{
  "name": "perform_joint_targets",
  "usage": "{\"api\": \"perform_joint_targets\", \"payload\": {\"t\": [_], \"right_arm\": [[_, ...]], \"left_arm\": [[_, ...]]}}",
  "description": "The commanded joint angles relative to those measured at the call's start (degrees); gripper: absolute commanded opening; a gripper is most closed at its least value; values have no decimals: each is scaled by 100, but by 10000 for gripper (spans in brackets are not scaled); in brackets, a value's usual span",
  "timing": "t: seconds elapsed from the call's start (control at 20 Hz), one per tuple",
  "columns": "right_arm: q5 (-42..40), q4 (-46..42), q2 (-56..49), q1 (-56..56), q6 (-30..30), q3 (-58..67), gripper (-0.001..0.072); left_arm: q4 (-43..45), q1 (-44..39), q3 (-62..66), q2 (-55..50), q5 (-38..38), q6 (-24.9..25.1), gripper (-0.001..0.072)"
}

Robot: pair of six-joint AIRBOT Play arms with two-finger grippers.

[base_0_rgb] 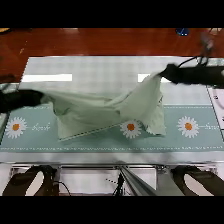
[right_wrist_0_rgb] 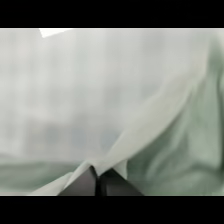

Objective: Fold the shirts.

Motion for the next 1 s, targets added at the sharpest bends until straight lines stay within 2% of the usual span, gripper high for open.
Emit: {"api": "perform_joint_targets", "payload": {"t": [0.0,0.2,0.4,0.55,0.75,0.85,0.95], "right_arm": [[-306,-13,931,-271,-92,1421,29],[-308,-929,1427,-330,61,3145,29],[629,-2081,1858,-330,828,4229,29],[1797,-2297,2181,-330,918,4505,29],[2798,-2730,2361,-330,949,4507,29],[3283,-2916,2280,-330,944,4507,29],[4380,-2922,1958,-330,741,4507,28]], "left_arm": [[79,72,2068,7,22,0,33],[81,72,4607,15,-299,-28,32],[87,72,6039,210,-1641,-433,31],[90,72,6299,566,-2623,-927,32],[245,74,6299,839,-3434,-1432,31],[511,116,6199,767,-4148,-1530,31],[549,136,5836,643,-4730,-1552,31]]}}
